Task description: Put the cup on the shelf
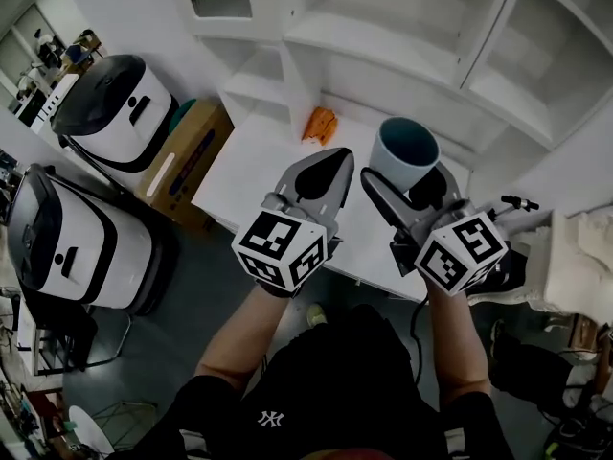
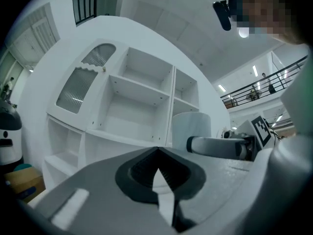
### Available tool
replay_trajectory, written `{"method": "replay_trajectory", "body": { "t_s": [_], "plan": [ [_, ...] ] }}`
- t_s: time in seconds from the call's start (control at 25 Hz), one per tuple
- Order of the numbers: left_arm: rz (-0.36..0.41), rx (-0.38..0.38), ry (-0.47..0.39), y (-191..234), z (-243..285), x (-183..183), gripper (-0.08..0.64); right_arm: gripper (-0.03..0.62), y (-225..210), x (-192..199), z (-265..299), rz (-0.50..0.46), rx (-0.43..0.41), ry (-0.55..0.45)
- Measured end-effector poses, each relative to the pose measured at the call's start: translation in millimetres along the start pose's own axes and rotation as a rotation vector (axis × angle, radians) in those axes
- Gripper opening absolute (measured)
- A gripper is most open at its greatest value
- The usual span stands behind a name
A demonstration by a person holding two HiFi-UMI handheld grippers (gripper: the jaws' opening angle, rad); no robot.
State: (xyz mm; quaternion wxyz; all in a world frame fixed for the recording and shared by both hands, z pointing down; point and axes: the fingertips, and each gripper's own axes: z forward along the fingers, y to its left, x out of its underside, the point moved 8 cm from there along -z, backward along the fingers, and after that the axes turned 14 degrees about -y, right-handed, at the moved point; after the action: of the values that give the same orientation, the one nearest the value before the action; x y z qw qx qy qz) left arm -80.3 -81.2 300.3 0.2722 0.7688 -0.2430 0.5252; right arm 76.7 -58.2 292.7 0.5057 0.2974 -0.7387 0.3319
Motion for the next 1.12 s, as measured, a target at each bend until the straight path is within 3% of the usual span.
{"method": "replay_trajectory", "body": {
  "t_s": [0.28,0.88,1.12],
  "plan": [
    [-0.035,0.028,0.009,13.7,32.1,11.9,0.0,0.38,-33.6,-8.5,23.1,-0.046,0.07,-0.008],
    [-0.013,0.018,0.0,51.6,118.4,17.7,0.001,0.38,-115.4,-29.8,92.4,-0.117,0.127,-0.021],
    [-0.013,0.009,0.003,64.5,141.5,24.4,0.001,0.38,-152.2,-36.4,118.7,-0.133,0.202,-0.036]
  ]
}}
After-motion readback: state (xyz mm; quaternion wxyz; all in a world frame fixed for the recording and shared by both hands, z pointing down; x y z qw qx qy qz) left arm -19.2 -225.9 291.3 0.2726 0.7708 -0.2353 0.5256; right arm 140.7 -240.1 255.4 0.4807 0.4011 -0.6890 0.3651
